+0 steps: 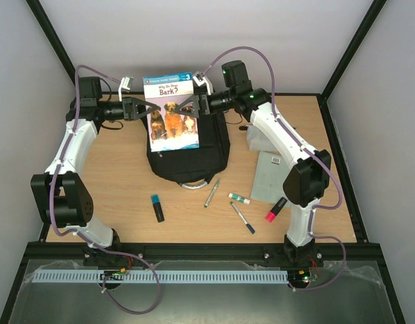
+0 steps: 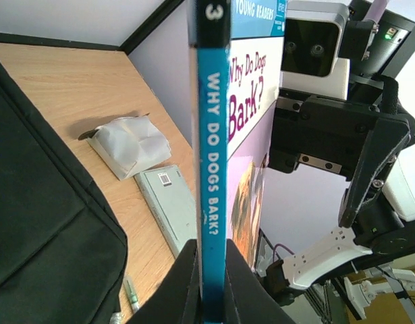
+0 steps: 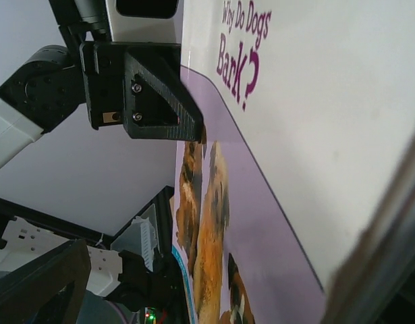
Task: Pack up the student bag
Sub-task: Pick up the book from the center of the board.
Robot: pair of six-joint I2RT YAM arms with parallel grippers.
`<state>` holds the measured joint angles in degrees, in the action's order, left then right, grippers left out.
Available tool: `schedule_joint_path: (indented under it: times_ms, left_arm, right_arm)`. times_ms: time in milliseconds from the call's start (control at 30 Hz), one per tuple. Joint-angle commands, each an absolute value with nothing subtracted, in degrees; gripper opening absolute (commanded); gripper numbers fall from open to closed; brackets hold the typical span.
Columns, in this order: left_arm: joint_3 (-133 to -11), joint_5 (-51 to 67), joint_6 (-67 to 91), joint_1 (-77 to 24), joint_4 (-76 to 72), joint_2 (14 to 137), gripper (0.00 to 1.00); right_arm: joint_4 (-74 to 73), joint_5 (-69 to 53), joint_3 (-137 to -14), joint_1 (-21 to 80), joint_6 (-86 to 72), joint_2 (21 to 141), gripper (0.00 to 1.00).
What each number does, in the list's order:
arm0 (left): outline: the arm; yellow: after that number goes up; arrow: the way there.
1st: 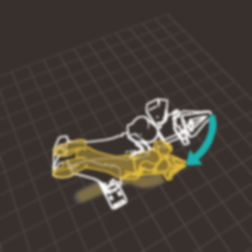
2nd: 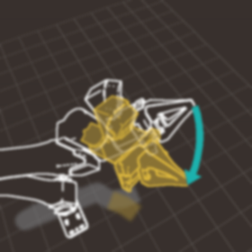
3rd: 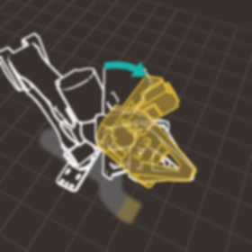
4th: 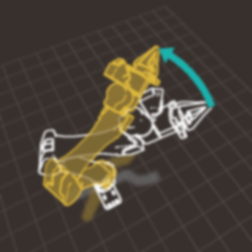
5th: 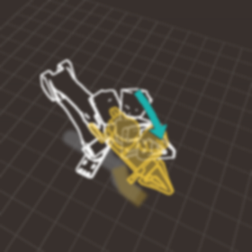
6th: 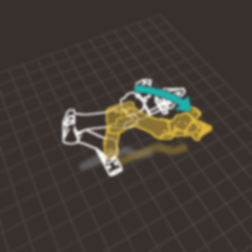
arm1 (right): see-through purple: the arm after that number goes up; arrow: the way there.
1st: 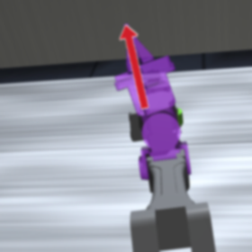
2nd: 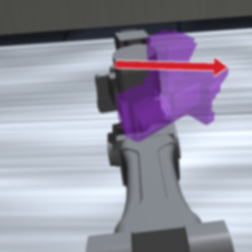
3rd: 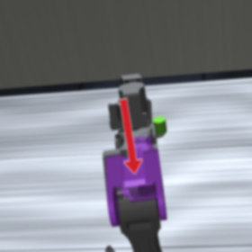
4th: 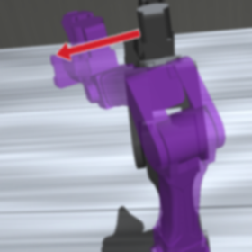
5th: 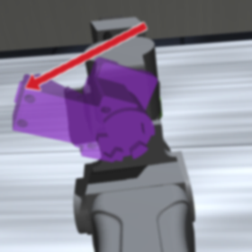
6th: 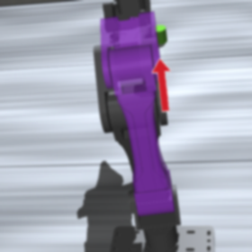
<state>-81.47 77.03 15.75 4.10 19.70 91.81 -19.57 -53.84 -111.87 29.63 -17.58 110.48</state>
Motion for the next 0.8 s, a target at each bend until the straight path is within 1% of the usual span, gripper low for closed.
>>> schedule_joint_path:
  times_ms: [0,133,267,400,533,600,767]
  left_arm:
    - [-81.8,75.4,18.0,4.4,15.8,92.5,0.02]
    - [-81.7,75.0,17.6,4.4,15.9,92.6,0.02]
    - [-81.3,74.8,17.1,4.3,16.1,92.4,0.02]
    - [-80.9,73.9,16.4,4.3,16.6,92.1,0.02]
    - [-80.5,73.6,16.4,4.2,16.4,91.9,0.02]
    - [-80.5,73.8,16.4,4.2,16.3,92.0,0.02]
    - [-81.0,74.8,16.5,4.1,16.1,92.3,0.02]
  right_arm:
    - [-18.6,-58.3,-110.9,30.1,-17.8,107.7,0.92]
    - [-18.1,-58.2,-110.0,29.7,-18.6,107.3,0.86]
    - [-16.5,-59.4,-109.6,29.3,-20.3,107.7,0.72]
    - [-15.8,-59.4,-109.6,29.2,-20.9,108.2,0.65]
    - [-15.6,-59.7,-109.7,29.2,-20.8,108.4,0.56]
    - [-15.6,-59.8,-109.6,29.1,-20.7,108.6,0.53]
    - [-16.7,-57.4,-109.6,29.1,-19.9,108.9,0.53]
